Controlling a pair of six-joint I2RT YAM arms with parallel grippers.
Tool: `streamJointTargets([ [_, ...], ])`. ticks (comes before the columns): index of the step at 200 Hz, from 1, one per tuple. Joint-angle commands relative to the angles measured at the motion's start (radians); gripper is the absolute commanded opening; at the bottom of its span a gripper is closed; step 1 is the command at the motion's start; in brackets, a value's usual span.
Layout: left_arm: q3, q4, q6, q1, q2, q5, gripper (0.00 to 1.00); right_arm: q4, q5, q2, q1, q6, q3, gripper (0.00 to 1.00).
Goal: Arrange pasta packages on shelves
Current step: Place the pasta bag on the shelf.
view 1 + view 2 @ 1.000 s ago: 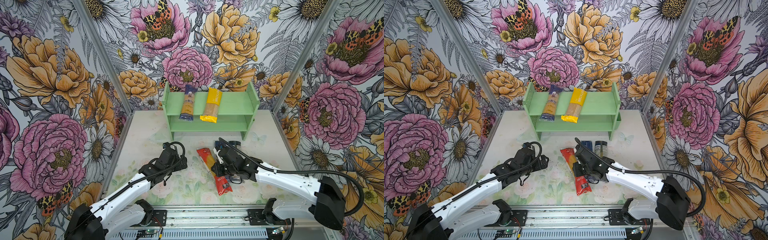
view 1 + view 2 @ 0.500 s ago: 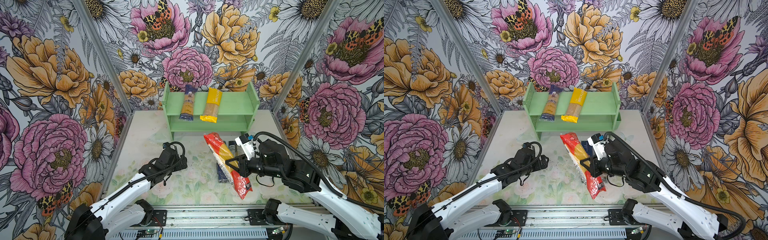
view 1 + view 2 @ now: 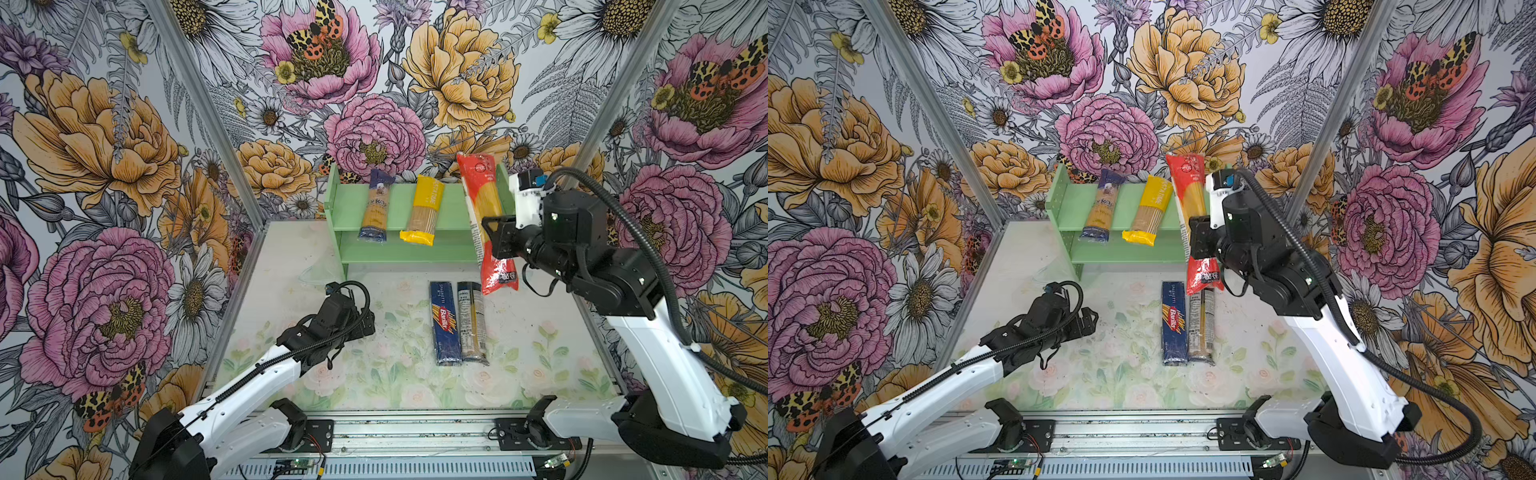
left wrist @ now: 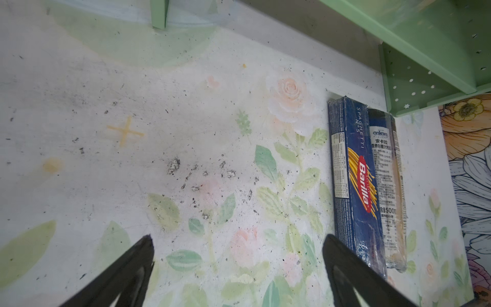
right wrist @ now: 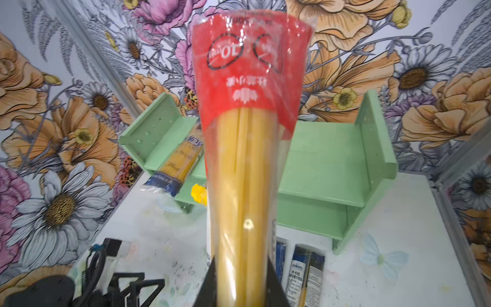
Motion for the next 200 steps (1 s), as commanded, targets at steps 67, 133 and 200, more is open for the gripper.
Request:
streamJointTargets([
  [67,0.040,0.006,0.003,0.007,-0.005,0.006,0.99,0.018,-0.125,0.418,-0.304,-0.016,0.474,0.00],
  [133,0.062,0.015,-0.007,0.002,0.019,-0.013,0.99,-0.002,-0.221,0.605,-0.397,-0.009,0.556,0.00],
  [200,0.078,0.022,0.000,-0.002,0.056,-0.012,0.99,-0.004,-0.245,0.666,-0.396,-0.016,0.576,0.00],
])
